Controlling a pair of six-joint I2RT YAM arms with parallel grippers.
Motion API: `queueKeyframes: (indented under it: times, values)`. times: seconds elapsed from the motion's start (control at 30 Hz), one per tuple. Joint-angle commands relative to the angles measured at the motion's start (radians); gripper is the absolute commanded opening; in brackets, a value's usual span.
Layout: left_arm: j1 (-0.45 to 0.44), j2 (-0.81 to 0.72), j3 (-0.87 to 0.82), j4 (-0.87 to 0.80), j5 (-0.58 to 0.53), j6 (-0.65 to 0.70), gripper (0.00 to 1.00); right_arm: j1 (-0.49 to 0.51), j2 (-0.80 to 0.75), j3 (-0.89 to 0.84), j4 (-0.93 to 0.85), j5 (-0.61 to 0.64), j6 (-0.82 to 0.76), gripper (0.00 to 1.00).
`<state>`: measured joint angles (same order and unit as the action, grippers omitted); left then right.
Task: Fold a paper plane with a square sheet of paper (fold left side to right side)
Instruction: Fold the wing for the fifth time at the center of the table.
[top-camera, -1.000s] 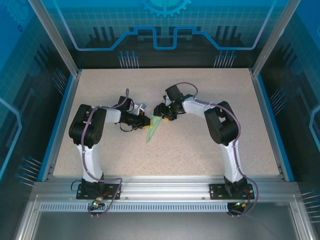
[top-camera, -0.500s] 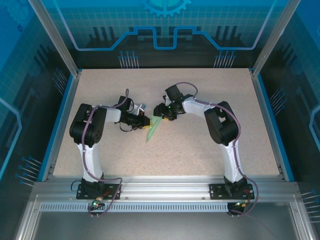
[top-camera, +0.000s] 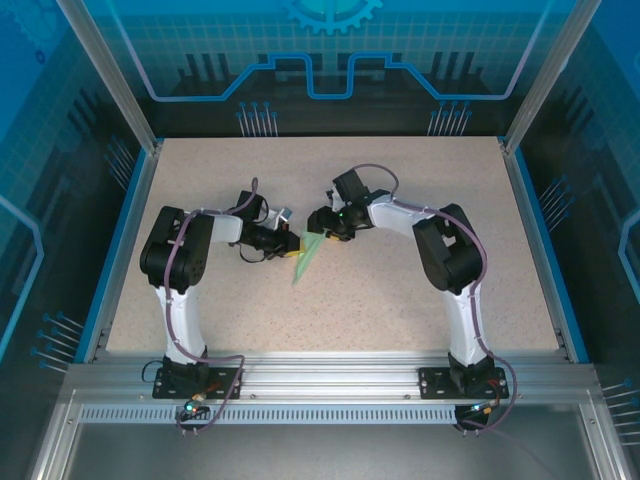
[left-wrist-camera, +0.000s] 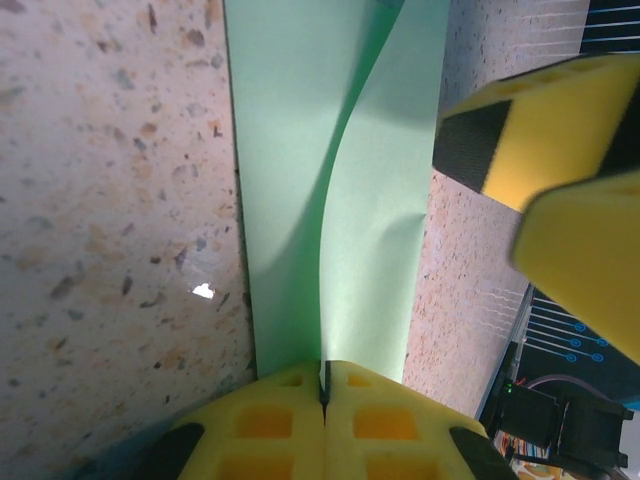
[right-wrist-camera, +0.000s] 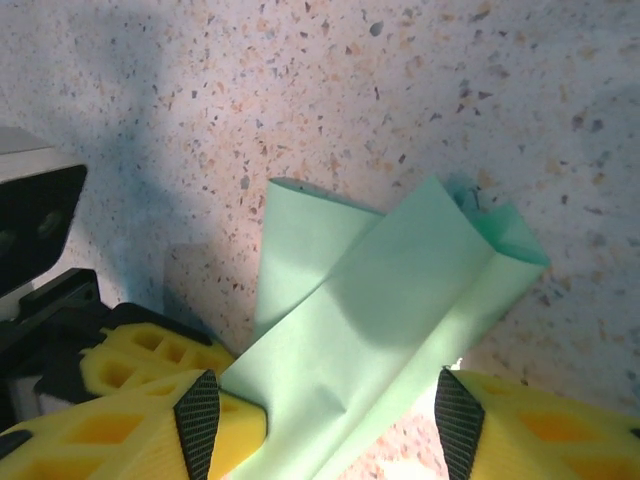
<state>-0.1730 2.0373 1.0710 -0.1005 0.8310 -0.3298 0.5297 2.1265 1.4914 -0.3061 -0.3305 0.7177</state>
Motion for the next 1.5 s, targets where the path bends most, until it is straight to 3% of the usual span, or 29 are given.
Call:
queueKeyframes:
  times: [0.0,0.27,0.57,1.2,1.47]
  values:
    - [0.001,0.027,0.018,-0.026,-0.061,0.032,0.05,0.000,-0.085,-0.035,0.005,0.028,-0.021,0.61]
    - [0.001,0.031,0.021,-0.027,-0.063,0.032,0.04,0.026,0.001,0.037,0.026,-0.047,-0.010,0.22]
    - [0.000,0.032,0.025,-0.034,-0.071,0.034,0.04,0.040,0.088,0.101,-0.023,-0.046,-0.024,0.20]
    - [-0.003,0.031,0.030,-0.045,-0.086,0.035,0.05,0.033,0.125,0.077,-0.085,0.008,-0.008,0.16]
    - [-0.003,0.005,0.018,-0.018,-0.065,-0.003,0.10,0.023,0.127,0.000,-0.078,0.017,0.035,0.05]
